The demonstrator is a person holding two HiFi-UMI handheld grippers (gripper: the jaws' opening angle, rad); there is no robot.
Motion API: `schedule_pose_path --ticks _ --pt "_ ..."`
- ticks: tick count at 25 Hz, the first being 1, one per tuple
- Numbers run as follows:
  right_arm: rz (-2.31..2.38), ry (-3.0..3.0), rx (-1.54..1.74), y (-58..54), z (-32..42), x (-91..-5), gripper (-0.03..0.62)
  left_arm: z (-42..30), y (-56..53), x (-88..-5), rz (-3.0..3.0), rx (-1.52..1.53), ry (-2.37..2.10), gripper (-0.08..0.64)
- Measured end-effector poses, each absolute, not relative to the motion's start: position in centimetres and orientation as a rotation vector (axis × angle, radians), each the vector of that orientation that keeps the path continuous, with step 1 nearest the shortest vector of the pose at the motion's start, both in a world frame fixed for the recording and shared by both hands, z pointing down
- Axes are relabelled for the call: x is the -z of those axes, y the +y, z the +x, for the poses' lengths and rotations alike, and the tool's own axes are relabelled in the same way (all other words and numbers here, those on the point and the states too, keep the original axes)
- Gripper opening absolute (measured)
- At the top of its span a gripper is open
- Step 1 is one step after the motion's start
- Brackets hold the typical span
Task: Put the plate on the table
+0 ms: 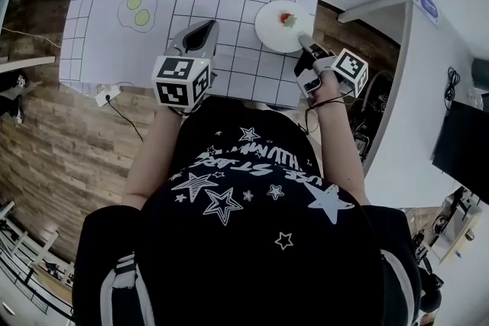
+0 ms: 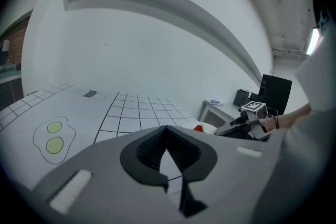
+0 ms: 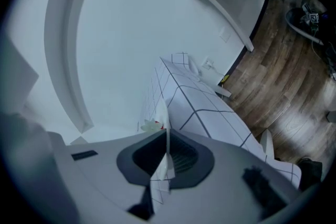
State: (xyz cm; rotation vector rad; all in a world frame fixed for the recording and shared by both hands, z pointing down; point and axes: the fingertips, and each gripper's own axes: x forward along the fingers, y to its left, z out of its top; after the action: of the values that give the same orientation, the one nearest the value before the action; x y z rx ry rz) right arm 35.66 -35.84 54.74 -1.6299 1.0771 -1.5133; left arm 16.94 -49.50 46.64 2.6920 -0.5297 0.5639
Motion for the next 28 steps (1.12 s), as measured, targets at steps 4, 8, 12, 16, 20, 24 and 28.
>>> schedule_pose_path --ticks 4,8,12,16,20,24,28 --pt "-1.671 1.079 1.527 -36.0 36.0 -55.0 0.021 17.0 -50.0 -46.8 2.708 -0.570 -0.518 0.009" --pt "-1.764 1.084 1.550 -35.9 36.1 -55.4 0.023 16.9 -50.3 -47.3 2.699 -0.577 -0.508 0.009" --pt "-1.867 1.113 1.600 -35.8 35.9 -56.0 0.037 17.1 -50.2 -47.6 2.708 -0.584 -0.493 0.009" --pt "-1.974 1.170 1.636 -35.6 35.8 -56.3 0.072 17.4 -49.9 -47.5 2.710 -0.579 -0.492 0.009" --pt "-2.054 1.203 1.645 -35.2 36.2 -56.3 0.081 17.4 -49.5 -47.4 2.722 -0.586 -0.495 0.009" --pt "-2.058 1.224 1.657 -35.0 36.4 -56.2 0.094 17.1 -49.3 -47.2 2.717 -0.592 -0.521 0.009" --pt "-2.075 1.230 1.659 -34.5 36.6 -56.1 0.101 16.8 -48.6 -46.8 2.720 -0.589 -0.546 0.009"
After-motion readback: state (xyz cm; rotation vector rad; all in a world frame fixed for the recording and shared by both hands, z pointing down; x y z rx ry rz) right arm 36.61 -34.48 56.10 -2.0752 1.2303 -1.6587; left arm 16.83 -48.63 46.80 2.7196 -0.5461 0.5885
